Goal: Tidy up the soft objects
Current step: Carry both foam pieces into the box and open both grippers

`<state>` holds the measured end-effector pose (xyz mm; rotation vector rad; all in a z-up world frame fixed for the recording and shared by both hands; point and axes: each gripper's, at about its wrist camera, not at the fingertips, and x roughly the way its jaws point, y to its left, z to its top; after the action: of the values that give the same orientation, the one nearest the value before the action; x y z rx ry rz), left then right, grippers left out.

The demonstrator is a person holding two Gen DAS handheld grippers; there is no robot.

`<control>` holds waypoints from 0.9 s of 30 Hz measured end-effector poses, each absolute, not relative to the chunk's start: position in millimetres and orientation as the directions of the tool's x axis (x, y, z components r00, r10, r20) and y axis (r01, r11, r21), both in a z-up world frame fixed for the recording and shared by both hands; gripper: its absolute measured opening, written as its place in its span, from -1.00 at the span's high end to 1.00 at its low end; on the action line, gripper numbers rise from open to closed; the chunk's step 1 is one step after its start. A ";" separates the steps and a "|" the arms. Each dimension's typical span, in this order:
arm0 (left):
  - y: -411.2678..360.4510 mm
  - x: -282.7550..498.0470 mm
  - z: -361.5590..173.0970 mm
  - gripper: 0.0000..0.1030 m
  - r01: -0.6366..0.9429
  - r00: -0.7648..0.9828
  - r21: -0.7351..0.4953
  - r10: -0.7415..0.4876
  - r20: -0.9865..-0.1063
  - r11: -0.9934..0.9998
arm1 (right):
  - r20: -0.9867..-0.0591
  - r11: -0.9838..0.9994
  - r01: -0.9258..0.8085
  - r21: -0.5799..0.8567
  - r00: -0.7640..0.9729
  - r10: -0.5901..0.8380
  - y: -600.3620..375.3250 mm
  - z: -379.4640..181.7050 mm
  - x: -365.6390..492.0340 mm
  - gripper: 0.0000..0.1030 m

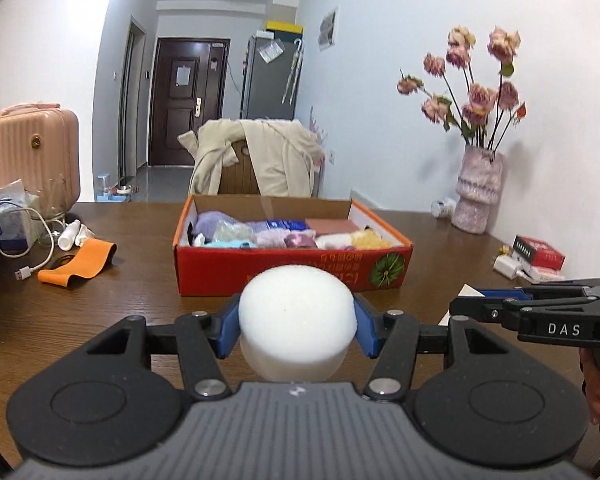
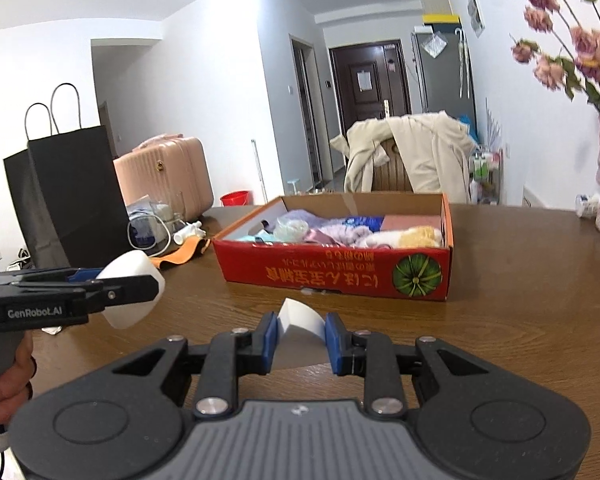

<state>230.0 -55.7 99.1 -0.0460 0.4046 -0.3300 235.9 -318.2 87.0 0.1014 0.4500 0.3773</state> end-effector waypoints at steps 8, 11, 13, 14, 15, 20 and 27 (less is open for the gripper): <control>-56.5 252.4 138.1 -0.12 0.340 0.885 -0.105 -0.356 -0.299 0.935 | -0.368 0.935 -0.335 0.118 0.859 0.355 -315.9 121.2 250.5 0.51; -61.1 288.3 157.8 -0.12 0.343 0.885 -0.123 -0.364 -0.291 0.931 | -0.357 0.932 -0.340 0.123 0.862 0.361 -320.4 137.7 277.4 0.51; -63.9 318.9 166.5 -0.12 0.338 0.878 -0.147 -0.368 -0.307 0.929 | -0.355 0.924 -0.351 0.155 0.853 0.383 -325.1 148.9 305.5 0.51; -66.3 337.3 169.4 -0.12 0.333 0.872 -0.161 -0.368 -0.322 0.929 | -0.355 0.917 -0.356 0.177 0.846 0.397 -326.9 152.9 321.7 0.50; -68.8 355.8 170.3 -0.12 0.330 0.866 -0.178 -0.372 -0.335 0.927 | -0.362 0.913 -0.355 0.200 0.840 0.405 -328.7 155.5 339.1 0.50; -78.6 445.4 139.9 -0.12 0.291 0.798 -0.284 -0.396 -0.455 0.914 | -0.424 0.858 -0.296 0.420 0.772 0.474 -336.9 134.8 442.0 0.50; -95.8 507.4 68.7 -0.13 0.229 0.740 -0.250 -0.336 -0.583 0.941 | -0.539 0.861 -0.198 0.468 0.709 0.455 -310.0 74.0 531.3 0.49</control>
<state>507.4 -95.8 68.7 -0.1665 0.6694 -0.3115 531.3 -310.0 74.0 0.3965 0.6946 0.3731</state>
